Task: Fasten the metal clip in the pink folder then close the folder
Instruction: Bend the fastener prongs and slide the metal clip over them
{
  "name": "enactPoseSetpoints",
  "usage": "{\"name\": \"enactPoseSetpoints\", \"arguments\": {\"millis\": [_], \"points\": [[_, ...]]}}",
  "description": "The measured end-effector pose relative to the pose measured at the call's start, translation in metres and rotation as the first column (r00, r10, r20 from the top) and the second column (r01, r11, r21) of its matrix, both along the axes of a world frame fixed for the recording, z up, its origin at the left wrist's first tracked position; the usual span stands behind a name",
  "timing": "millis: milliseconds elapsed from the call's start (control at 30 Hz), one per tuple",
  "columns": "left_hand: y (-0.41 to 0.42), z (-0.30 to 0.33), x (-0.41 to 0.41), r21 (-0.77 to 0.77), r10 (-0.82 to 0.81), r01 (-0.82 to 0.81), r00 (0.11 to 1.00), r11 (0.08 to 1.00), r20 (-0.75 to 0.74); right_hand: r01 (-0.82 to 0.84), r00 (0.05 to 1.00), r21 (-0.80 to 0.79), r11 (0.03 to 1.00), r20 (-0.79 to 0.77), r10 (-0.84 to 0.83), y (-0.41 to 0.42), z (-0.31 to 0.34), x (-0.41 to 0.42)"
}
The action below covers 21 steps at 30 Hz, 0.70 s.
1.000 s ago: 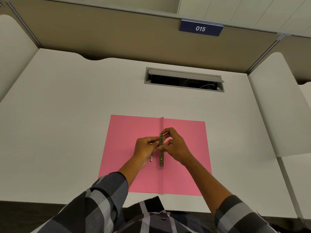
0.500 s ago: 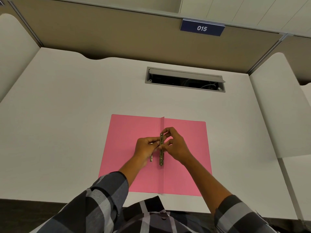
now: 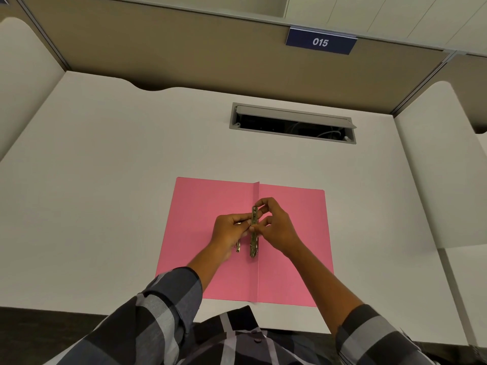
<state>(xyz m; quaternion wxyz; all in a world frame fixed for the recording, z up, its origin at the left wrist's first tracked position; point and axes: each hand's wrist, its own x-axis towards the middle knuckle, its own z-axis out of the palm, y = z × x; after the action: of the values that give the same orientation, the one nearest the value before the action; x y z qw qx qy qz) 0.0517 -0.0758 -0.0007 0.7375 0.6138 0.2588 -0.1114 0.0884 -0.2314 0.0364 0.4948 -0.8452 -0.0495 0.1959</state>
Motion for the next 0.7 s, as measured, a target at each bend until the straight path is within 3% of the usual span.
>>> {"name": "enactPoseSetpoints", "arguments": {"millis": [700], "points": [[0.0002,0.0027,-0.0021,0.003,0.002,-0.002,1.0,1.0,-0.028,0.006,1.0,-0.022,1.0,-0.002,-0.006,0.0006,-0.0037,0.0003]]}}
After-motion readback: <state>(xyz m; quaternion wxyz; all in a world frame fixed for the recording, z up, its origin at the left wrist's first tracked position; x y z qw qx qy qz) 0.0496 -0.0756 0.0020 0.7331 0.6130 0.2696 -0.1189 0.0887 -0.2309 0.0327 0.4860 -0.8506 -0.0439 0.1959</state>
